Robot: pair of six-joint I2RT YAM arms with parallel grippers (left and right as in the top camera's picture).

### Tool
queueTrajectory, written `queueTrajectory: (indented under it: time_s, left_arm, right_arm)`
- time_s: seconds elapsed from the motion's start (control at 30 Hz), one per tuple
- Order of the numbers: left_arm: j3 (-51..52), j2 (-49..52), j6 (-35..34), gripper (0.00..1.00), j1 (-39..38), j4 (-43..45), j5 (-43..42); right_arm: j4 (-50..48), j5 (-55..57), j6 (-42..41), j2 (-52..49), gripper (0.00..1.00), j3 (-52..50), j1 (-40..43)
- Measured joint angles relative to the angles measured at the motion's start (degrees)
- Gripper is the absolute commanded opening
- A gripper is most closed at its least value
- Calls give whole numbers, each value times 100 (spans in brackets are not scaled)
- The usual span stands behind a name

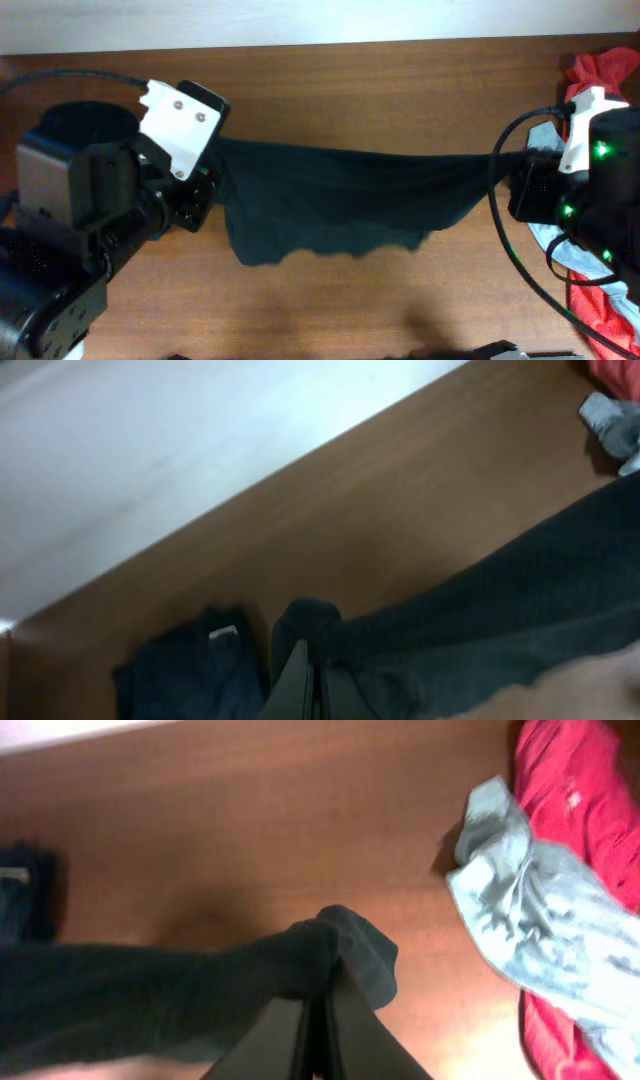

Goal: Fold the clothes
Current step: 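Stretch the dark green shirt between grippers, left gripper pulling leftward, then lower the stretched shirt onto the table center with both grippers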

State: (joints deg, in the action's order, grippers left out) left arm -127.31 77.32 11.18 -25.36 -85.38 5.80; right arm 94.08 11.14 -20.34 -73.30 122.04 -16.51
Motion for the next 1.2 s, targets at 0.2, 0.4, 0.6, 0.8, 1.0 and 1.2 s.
queueTrajectory:
  time_s: [0.2,0.4,0.6,0.8,1.0,1.2]
  left_arm:
    - [0,153,-240,0,0,-214,2]
    - [-2,778,-310,0,0,-98,188]
    - [-9,2151,-334,0,175,302,319]
    - [-4,3532,-337,14,702,1331,334]
    - [0,4625,-361,72,1211,2796,352]
    - [11,4979,-372,78,1589,2800,352]
  right_arm:
    - [289,-343,4,-87,5,2,0]
    - [289,-404,55,-763,5,7,0]
    - [157,-396,306,-2046,5,31,-9]
    - [-881,-286,595,-3508,26,31,98]
    - [-2691,-264,804,-4487,40,24,518]
    - [-2664,-267,872,-4741,41,22,986]
